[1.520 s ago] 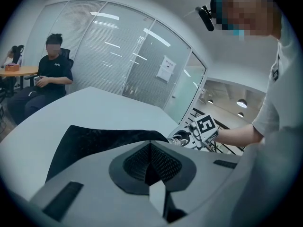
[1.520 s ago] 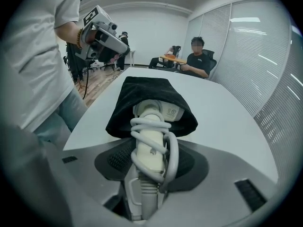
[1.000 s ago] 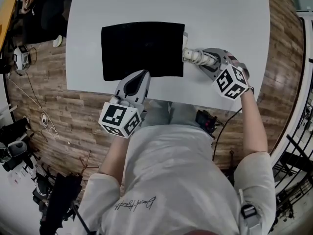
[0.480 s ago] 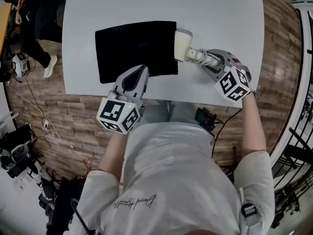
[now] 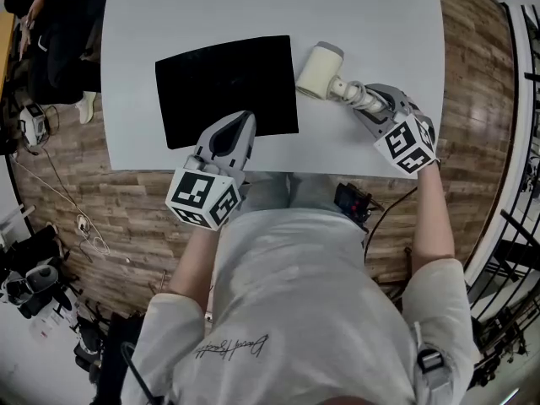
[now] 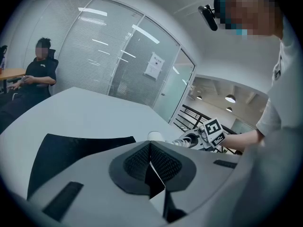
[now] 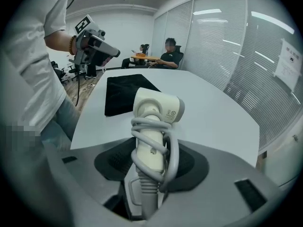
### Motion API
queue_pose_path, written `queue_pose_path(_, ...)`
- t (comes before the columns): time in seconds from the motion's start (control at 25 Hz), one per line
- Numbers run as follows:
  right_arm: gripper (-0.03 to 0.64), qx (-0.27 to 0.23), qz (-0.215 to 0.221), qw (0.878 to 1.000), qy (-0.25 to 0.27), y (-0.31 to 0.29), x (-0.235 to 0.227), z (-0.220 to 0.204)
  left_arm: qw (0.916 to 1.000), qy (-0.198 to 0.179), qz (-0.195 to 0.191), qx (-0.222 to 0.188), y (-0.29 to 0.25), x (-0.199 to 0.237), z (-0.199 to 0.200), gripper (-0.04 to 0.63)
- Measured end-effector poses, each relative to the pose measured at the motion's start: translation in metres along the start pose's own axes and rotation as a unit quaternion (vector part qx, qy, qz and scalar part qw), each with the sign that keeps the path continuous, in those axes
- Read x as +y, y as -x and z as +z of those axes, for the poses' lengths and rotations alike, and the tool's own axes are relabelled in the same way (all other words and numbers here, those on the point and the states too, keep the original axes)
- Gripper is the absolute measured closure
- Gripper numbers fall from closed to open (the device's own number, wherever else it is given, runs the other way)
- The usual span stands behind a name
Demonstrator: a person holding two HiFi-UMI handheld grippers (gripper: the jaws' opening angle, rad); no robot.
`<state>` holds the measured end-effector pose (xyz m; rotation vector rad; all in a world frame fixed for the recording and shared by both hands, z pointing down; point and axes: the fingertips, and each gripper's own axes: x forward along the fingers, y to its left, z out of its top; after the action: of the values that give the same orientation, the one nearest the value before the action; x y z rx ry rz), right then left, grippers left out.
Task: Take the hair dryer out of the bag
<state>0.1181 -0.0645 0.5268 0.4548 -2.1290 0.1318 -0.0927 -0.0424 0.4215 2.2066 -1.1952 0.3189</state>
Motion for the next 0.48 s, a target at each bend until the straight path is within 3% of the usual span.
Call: queue_pose_path(0.48,0.403,-0.019,-0.08,0.992,-0.09,-0.007,-0.051,0.005,1.0,0.001,0.0,0.002,-0.004,-0.011,-0.004,0.583)
